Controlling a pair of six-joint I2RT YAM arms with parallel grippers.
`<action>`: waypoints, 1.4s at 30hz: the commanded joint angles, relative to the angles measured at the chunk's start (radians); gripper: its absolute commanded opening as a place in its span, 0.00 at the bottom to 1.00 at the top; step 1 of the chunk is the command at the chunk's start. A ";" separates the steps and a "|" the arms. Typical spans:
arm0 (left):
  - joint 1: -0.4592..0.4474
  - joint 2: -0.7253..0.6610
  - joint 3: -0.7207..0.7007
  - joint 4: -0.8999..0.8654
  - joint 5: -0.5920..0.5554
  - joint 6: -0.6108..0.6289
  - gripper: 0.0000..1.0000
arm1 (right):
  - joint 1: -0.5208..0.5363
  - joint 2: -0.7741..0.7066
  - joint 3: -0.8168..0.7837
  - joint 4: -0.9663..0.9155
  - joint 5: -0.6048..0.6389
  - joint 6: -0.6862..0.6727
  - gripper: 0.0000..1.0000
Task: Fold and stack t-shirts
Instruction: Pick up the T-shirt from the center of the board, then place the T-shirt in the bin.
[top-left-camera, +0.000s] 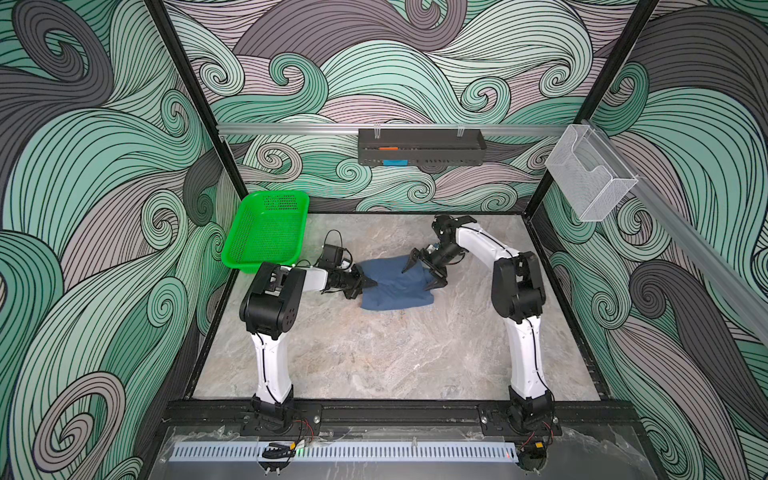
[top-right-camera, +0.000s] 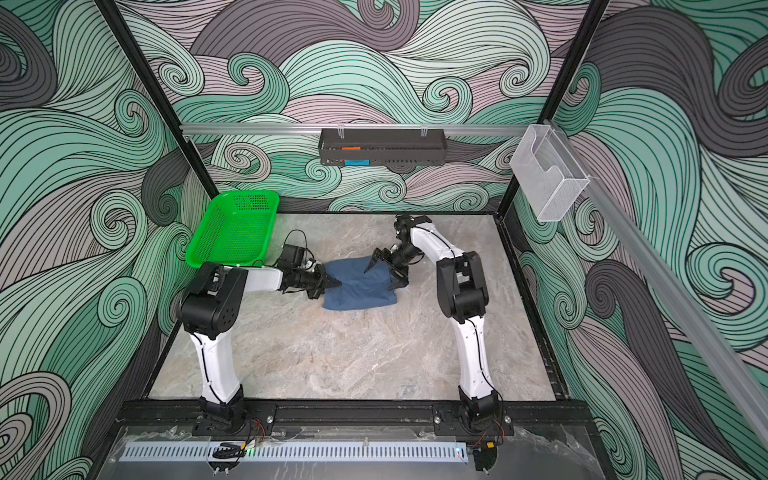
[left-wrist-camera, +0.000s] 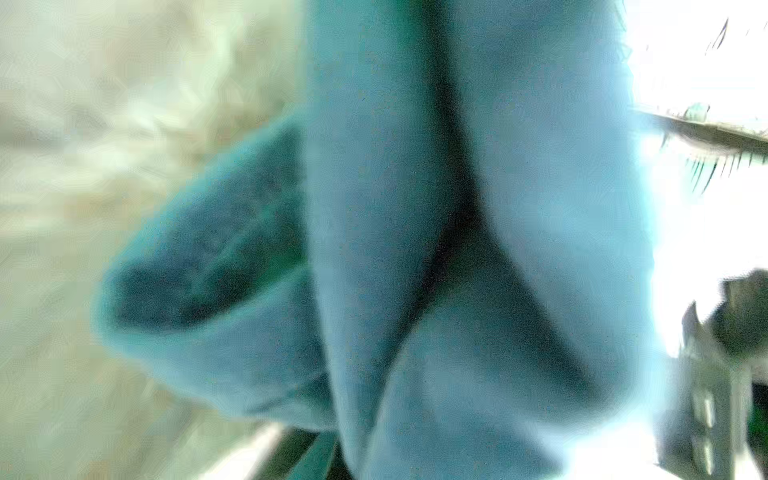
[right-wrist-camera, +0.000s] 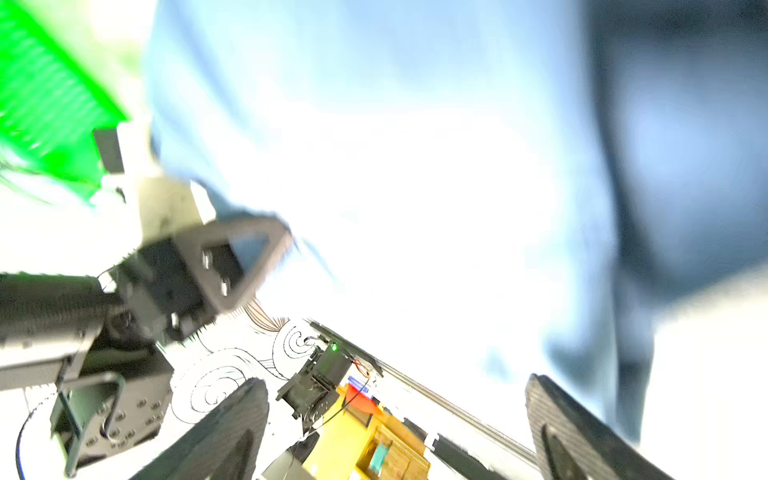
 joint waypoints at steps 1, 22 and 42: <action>-0.005 -0.090 0.045 -0.051 -0.196 -0.102 0.00 | 0.001 -0.156 -0.117 0.081 0.009 0.049 0.99; 0.186 -0.125 0.638 -0.379 -0.278 -0.017 0.00 | 0.001 -0.509 -0.538 0.185 -0.035 0.049 0.99; 0.442 -0.100 0.936 -0.378 -0.312 0.048 0.00 | 0.000 -0.538 -0.620 0.196 -0.045 0.017 0.99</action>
